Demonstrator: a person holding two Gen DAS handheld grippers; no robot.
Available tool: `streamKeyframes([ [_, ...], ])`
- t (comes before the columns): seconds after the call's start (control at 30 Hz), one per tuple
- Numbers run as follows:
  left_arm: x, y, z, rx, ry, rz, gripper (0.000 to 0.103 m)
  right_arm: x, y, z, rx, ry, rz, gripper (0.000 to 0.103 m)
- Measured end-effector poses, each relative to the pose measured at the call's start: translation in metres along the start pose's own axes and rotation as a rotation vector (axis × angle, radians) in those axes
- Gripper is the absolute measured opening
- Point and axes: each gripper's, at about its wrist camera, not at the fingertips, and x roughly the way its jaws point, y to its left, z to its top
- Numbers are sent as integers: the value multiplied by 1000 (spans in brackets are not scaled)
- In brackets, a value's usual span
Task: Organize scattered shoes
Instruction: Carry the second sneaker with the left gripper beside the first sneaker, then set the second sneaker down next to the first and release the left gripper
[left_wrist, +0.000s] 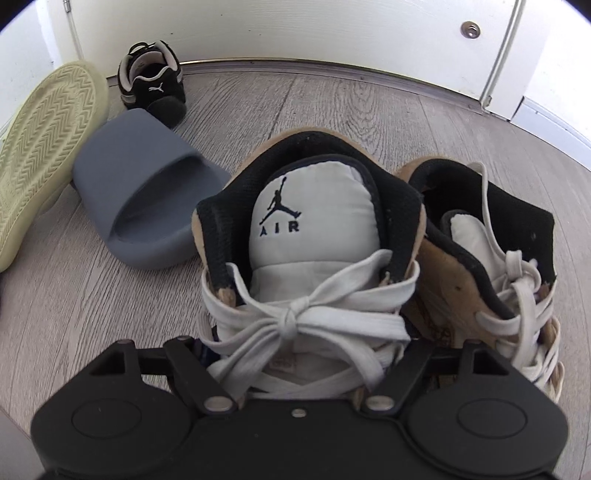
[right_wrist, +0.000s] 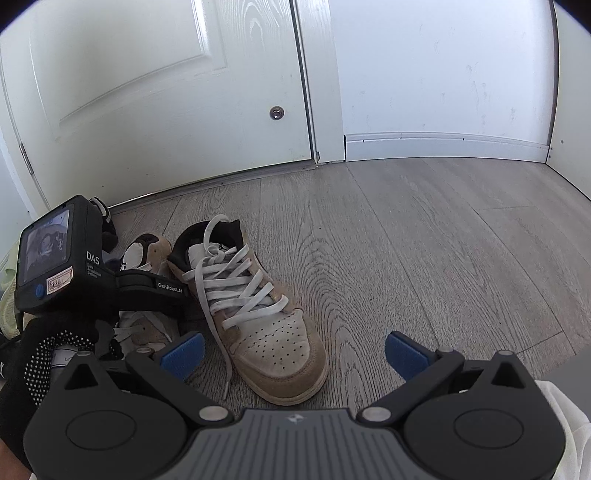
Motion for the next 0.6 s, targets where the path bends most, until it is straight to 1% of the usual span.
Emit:
streamKeyframes([
  [0.1, -5, 5, -4, 62, 33, -39, 83, 5, 8, -1, -38, 14, 21, 103],
  [0.17, -10, 3, -8, 101, 35, -38, 84, 7, 14, -2, -61, 19, 30, 103],
  [0.23, -14, -3, -12, 136, 34, -19, 85, 9, 21, -4, -79, 26, 36, 103],
  [0.33, -18, -4, -12, 128, 34, -10, 85, 10, 26, -6, -94, 34, 39, 103],
  [0.4, -25, 2, -11, 101, 26, -37, 85, 8, 30, -7, -106, 36, 36, 103],
  [0.47, -38, 6, -12, 103, -30, -59, 84, 6, 31, -8, -111, 32, 35, 103],
  [0.53, -61, 8, -15, 157, -124, -64, 84, 4, 31, -8, -115, 32, 39, 103],
  [0.6, -84, 12, -19, 188, -213, -56, 84, 5, 33, -9, -118, 35, 38, 103],
])
